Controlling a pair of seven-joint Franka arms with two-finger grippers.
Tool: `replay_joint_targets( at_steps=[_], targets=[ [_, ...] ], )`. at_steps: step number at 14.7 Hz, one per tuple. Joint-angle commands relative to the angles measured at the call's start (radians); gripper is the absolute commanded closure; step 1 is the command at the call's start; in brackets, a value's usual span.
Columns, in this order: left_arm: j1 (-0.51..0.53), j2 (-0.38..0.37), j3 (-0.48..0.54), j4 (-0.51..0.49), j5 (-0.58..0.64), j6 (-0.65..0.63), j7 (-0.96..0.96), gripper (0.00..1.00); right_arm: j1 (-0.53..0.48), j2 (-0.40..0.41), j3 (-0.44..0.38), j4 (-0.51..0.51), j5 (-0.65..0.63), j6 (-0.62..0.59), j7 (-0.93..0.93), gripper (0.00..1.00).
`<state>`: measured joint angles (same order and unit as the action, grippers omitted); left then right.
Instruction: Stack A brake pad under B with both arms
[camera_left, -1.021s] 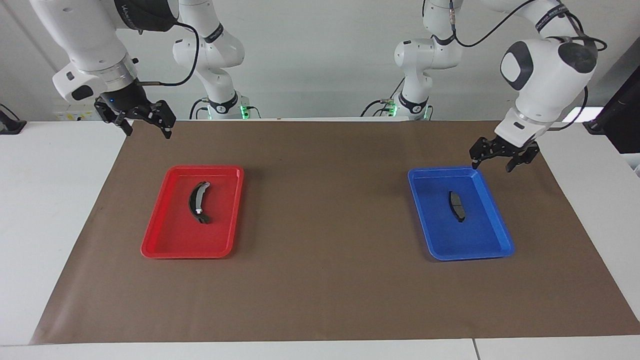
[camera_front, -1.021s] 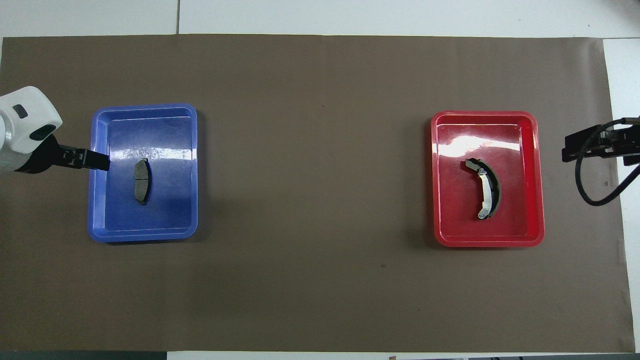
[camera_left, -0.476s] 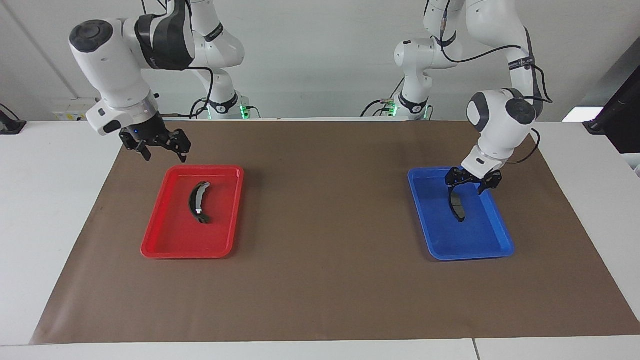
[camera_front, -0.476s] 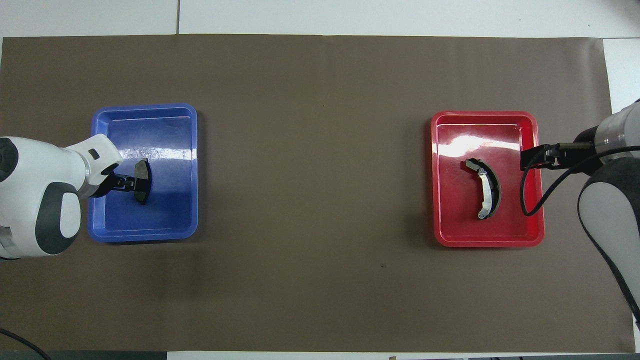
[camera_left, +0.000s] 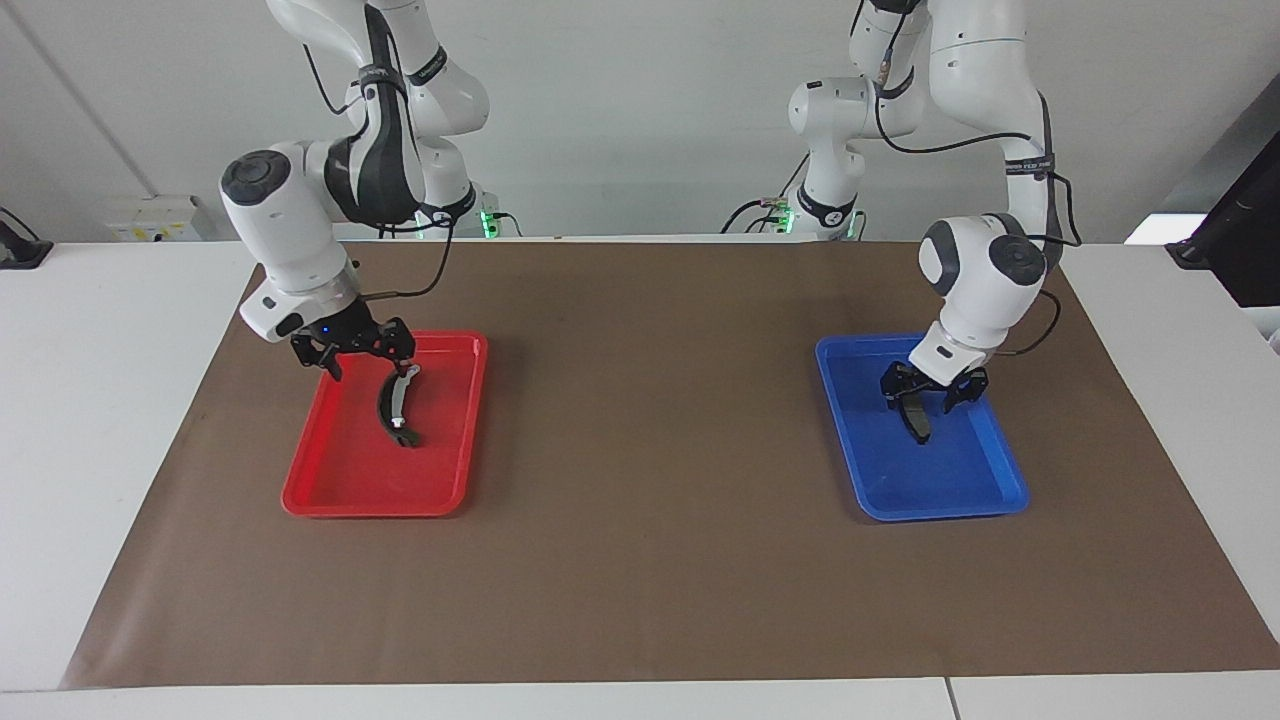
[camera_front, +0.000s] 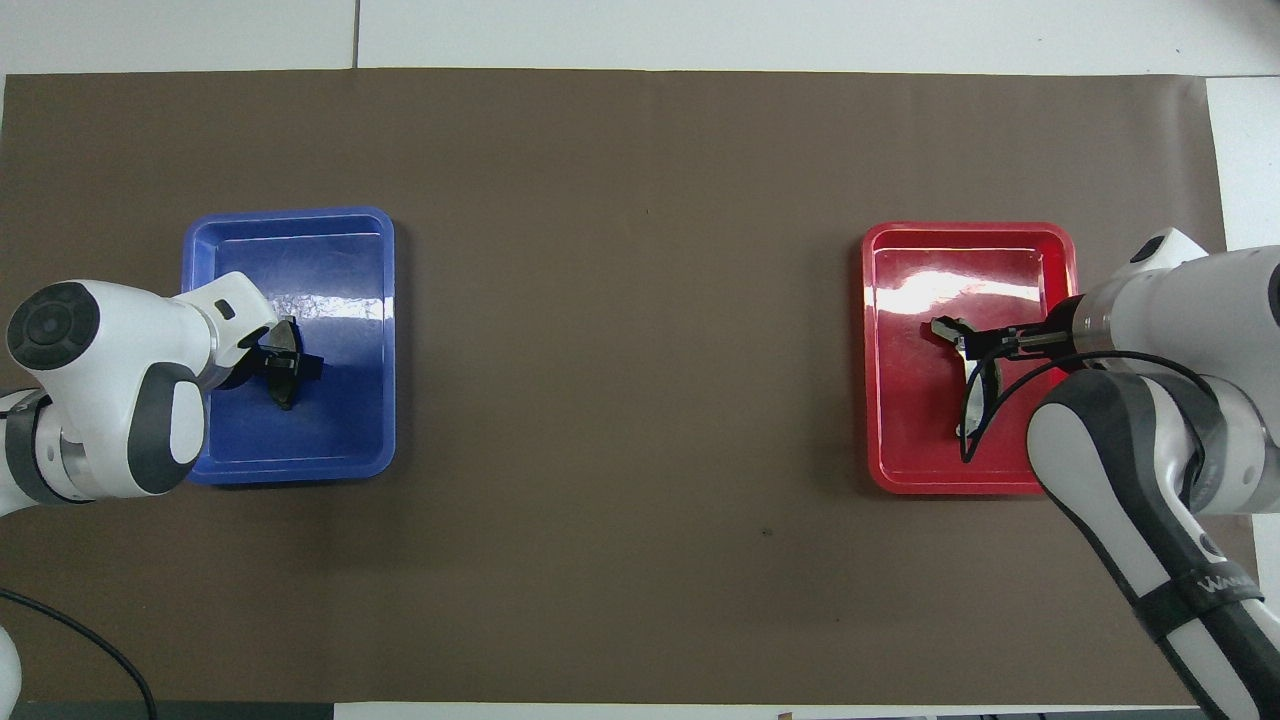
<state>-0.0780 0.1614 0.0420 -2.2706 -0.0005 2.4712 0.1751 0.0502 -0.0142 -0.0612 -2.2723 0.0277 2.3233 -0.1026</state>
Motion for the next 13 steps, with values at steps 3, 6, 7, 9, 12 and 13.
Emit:
replay_joint_targets(
  at_steps=[3,6,7,9,12,13],
  targets=[
    [-0.017,-0.006,0.009,-0.009,-0.001,0.009,-0.035,0.23,-0.013,-0.001,0.0,-0.122,0.028,0.137,-0.091,0.01],
    [-0.016,-0.025,0.007,-0.004,0.0,-0.032,-0.091,0.69,-0.013,0.042,0.0,-0.133,0.028,0.194,-0.088,0.01],
    [-0.016,-0.032,0.009,-0.003,0.0,-0.041,-0.091,0.73,-0.013,0.057,0.0,-0.133,0.028,0.2,-0.089,0.01],
    [-0.017,-0.062,0.007,0.008,0.0,-0.084,-0.091,0.73,-0.015,0.065,0.0,-0.133,0.028,0.215,-0.094,0.01],
    [-0.061,-0.098,0.006,0.075,-0.001,-0.207,-0.136,0.72,-0.015,0.095,0.0,-0.131,0.028,0.241,-0.092,0.03],
    [-0.08,-0.097,0.006,0.117,-0.001,-0.25,-0.179,0.72,-0.015,0.097,0.0,-0.131,0.028,0.245,-0.095,0.03]
  ],
)
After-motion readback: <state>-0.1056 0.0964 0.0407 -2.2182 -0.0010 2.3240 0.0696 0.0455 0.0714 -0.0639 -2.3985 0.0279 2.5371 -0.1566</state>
